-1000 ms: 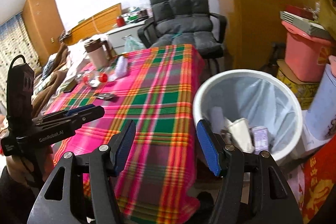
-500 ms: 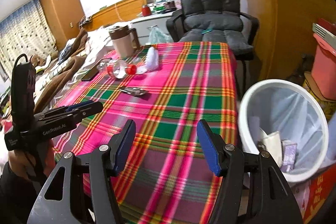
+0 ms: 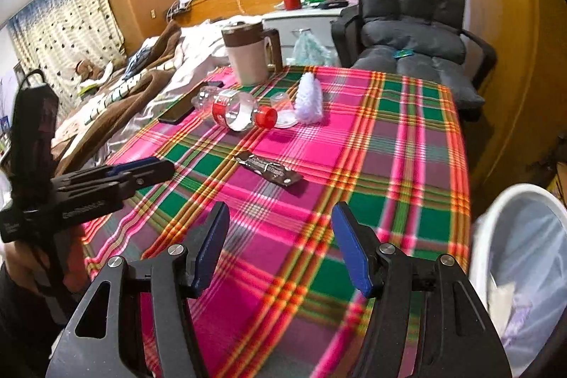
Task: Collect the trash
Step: 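Reach the right tool toward the brown chocolate bar on the cloth, then close the right tool on the brown chocolate bar and lift it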
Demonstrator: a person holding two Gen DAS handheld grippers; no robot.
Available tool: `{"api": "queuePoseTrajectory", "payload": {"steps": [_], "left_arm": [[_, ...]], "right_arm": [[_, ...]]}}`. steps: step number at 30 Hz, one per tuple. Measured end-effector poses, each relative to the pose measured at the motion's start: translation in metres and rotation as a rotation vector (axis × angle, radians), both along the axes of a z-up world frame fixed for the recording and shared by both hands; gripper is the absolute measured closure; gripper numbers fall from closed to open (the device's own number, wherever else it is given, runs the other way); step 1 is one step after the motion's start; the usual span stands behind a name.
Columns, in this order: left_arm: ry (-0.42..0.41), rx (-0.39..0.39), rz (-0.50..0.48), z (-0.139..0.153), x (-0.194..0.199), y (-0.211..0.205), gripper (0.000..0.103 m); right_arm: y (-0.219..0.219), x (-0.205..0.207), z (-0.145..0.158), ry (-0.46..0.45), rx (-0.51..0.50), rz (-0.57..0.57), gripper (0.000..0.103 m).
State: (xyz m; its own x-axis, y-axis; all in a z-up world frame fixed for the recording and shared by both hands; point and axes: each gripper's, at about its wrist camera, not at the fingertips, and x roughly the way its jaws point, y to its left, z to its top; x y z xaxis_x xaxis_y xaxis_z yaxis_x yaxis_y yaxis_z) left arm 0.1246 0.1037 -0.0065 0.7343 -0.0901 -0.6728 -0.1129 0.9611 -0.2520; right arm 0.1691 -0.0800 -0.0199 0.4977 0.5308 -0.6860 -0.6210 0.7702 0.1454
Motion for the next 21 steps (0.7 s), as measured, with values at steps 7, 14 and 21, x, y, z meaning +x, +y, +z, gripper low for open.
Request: {"api": "queuePoseTrajectory", "payload": {"steps": [7,14,21], "left_arm": [[0.013,-0.011,0.018,-0.006,0.011,0.018,0.068],[0.022,-0.024,0.032,-0.012,0.020,0.030,0.068],[0.031,-0.038,0.037,-0.014,0.034,0.034,0.068]], "right_arm": [[0.022,0.024,-0.016,0.021,-0.061,0.066,0.041],[0.038,0.044,-0.034,0.043,-0.105,0.117,0.041],[0.049,0.048,-0.039,0.047,-0.162,0.163,0.071]]}}
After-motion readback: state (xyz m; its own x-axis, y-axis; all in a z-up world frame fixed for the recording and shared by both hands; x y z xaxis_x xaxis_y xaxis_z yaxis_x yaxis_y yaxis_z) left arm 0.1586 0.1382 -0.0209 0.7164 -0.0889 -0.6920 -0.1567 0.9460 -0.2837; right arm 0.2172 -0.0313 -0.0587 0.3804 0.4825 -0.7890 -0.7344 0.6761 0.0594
